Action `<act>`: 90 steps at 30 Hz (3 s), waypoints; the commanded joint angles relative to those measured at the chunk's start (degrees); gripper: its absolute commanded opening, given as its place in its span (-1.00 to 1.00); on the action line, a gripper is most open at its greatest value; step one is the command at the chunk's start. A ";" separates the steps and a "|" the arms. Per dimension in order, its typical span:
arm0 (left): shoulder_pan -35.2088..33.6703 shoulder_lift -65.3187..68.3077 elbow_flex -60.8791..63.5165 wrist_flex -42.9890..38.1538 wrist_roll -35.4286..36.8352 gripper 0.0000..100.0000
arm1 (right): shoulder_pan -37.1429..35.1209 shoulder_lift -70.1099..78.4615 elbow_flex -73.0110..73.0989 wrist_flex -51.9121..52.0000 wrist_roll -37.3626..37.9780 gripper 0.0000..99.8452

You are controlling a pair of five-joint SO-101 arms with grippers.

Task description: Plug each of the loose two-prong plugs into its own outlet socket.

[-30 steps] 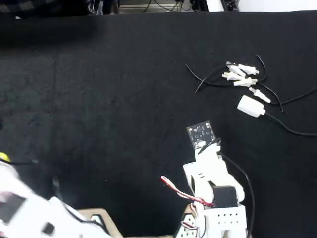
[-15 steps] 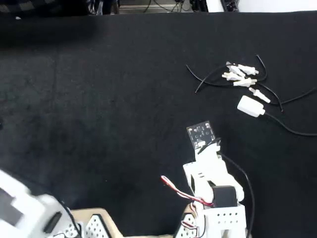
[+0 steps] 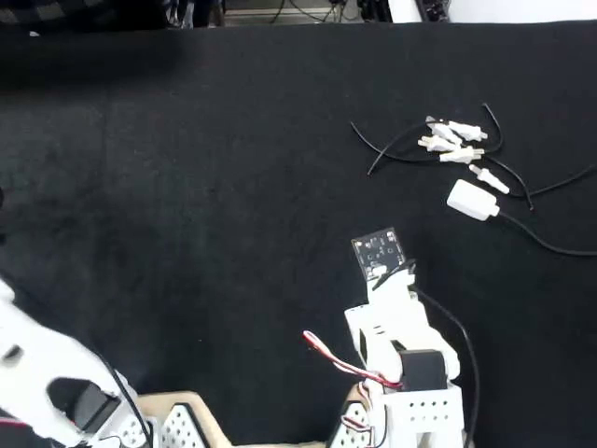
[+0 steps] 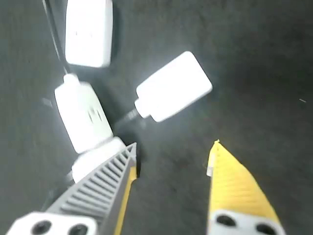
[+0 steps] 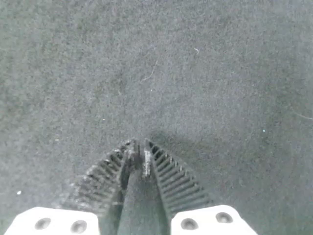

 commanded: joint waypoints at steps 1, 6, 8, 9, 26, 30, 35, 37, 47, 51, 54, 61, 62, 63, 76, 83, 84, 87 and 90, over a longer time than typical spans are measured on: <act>1.01 4.92 -11.38 -0.88 -3.25 -0.52 | -0.35 -4.26 -0.04 0.26 0.62 -0.98; 4.44 12.57 -19.56 4.04 -6.77 -0.52 | -0.35 -4.26 -0.04 0.26 0.62 -0.98; 5.67 15.03 -22.55 6.77 -8.18 -0.52 | -0.35 -4.26 -0.04 0.26 0.62 -0.98; 6.20 16.09 -23.69 8.00 -8.88 -0.52 | -0.35 -4.26 -0.04 0.26 0.62 -0.98; 4.53 28.57 -43.82 9.85 -10.46 -0.52 | -0.35 -4.26 -0.04 0.26 0.62 -0.98; 4.18 27.87 -48.40 11.87 -13.01 -0.52 | -0.35 -4.26 -0.04 0.26 0.62 -0.98; 2.77 29.27 -47.08 11.78 -16.18 -0.52 | -0.35 -4.26 -0.04 0.26 0.62 -0.98; 2.59 31.12 -46.02 10.90 -16.18 -0.52 | -0.35 -4.26 -0.04 0.26 0.62 -0.98; 1.98 39.21 -46.02 5.10 -16.26 -0.52 | -0.35 -4.26 -0.04 0.26 0.62 -0.98; 1.98 40.09 -46.02 3.78 -16.26 -0.53 | -0.35 -4.26 -0.04 0.26 0.62 -0.98; 1.98 40.62 -46.02 4.04 -16.26 -0.53 | -0.35 -4.26 -0.04 0.26 0.62 -0.98; 1.71 40.09 -46.02 5.63 -16.18 -0.60 | -0.35 -4.26 -0.04 0.26 0.62 -0.98; 1.89 40.00 -46.11 6.07 -16.18 -0.67 | -0.35 -4.26 -0.04 0.26 0.62 -0.98; 2.07 40.00 -46.81 6.33 -16.18 -0.76 | -0.35 -4.26 -0.04 0.26 0.62 -0.98; 6.29 22.68 -48.04 13.27 -14.68 -0.94 | -0.35 -4.26 -0.04 0.26 0.62 -0.98; 12.18 12.84 -47.08 13.45 -0.26 -0.95 | -0.35 -4.26 -0.04 0.26 0.62 -0.98; 13.23 11.43 -45.23 13.45 1.49 -0.95 | -0.35 -4.26 -0.04 0.26 0.62 -0.98; 16.57 4.75 -34.15 13.45 7.12 -0.95 | -0.35 -4.26 -0.04 0.26 0.62 -0.98; 20.44 -6.68 -17.01 13.45 11.43 -0.95 | -0.35 -4.26 -0.04 0.26 0.62 -0.98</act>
